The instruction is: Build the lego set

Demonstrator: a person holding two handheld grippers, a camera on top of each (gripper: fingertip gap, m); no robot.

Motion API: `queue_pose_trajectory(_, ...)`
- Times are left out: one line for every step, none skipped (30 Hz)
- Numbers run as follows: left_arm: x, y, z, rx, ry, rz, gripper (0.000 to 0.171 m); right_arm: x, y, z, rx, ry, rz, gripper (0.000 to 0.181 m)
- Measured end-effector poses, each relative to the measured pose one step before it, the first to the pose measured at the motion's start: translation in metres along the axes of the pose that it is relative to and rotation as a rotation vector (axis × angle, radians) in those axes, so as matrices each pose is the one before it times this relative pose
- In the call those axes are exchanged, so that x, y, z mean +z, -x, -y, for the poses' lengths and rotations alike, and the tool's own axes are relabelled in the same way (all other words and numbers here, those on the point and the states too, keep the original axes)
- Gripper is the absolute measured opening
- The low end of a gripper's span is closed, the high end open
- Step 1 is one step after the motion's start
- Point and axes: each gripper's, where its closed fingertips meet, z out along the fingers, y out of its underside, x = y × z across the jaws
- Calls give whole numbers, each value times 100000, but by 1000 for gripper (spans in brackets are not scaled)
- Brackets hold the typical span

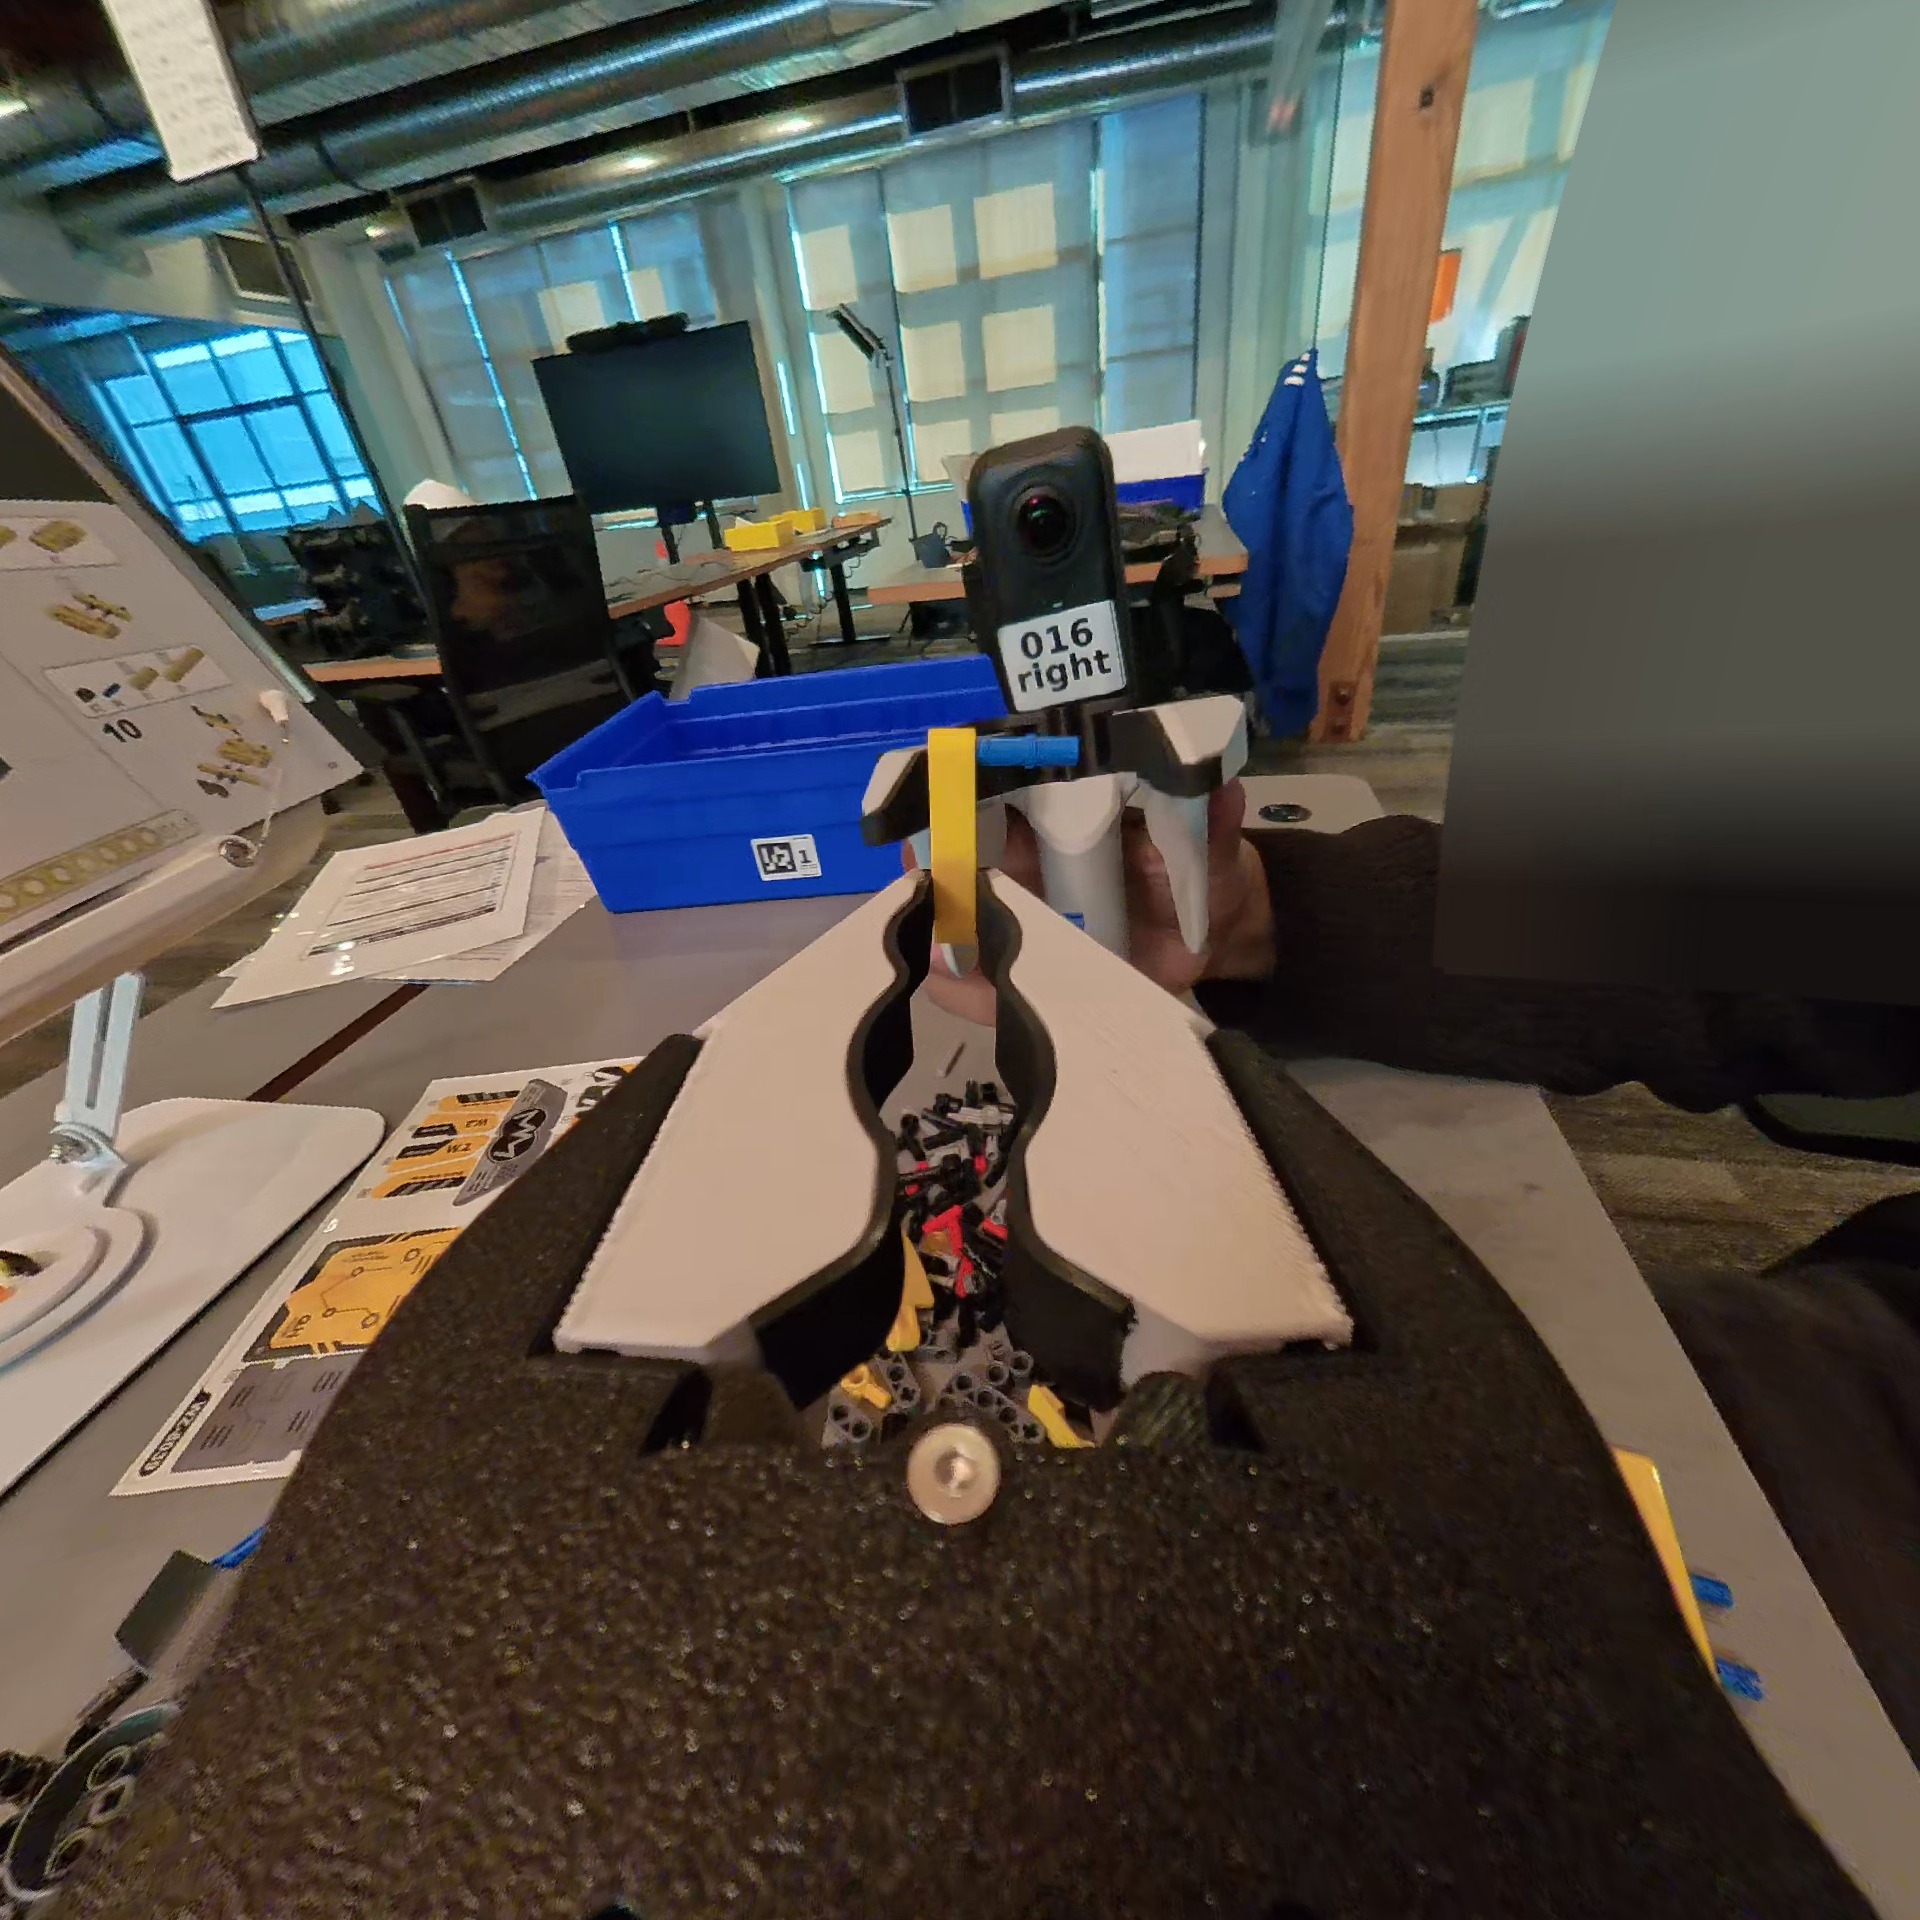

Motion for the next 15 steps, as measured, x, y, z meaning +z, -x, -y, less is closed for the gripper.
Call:
queue_pose_trajectory(70, -41, -18, 226, -177, 209, 7, 39, 47, 180, 1888, -2236, 733, 50)
queue_pose_trajectory(63, -43, -31, -131, -185, 71, 7, 66, 32, 163, 2026, -2057, 866, 50)
queue_pose_trajectory(72, 18, -40, -153, -149, 273, 7, 90, 43, 136, 1889, -1796, 922, 49)
queue_pose_trajectory(57, 41, -38, -6, -80, 502, 7, 104, 48, 92, 1679, -1407, 599, 48)
queue_pose_trajectory(34, 133, -23, -3, 13, 958, 7, 80, -146, -47, 1399, -611, -396, 45)
queue_pose_trajectory(7, 128, -9, -43, 49, 800, 7, 39, -191, -99, 979, -209, -601, 41)
queue_pose_trajectory(-3, -26, 18, -297, 135, -265, 7, -17, -94, 15, 769, -884, -173, 39)
queue_pose_trajectory(10, -103, 64, -420, -52, -771, 7, -31, -103, 65, 598, -1322, -70, 35)
queue_pose_trajectory(30, -103, 36, -143, -98, -450, 7, -38, -103, 61, 478, -1145, -37, 31)
queue_pose_trajectory(31, -29, 10, 260, -96, 157, 7, -32, -2, 41, 491, -795, 221, 30)
queue_pose_trajectory(18, 12, -5, 342, -129, 411, 7, 2, 12, 23, 493, -391, 258, 30)
queue_pose_trajectory(7, 7, -6, 46, -24, 95, 7, -16, -8, 11, 419, 7, 237, 30)
queue_pose_trajectory(-10, -37, 22, -277, -99, -306, 7, -33, -8, 20, 326, 226, 423, 30)
queue_pose_trajectory(12, -18, 13, -306, 18, -231, 7, -11, -6, 22, 340, 356, 444, 30)
queue_pose_trajectory(2, -3, -12, -55, 81, -32, 7, -7, -2, -6, 310, 471, 297, 30)
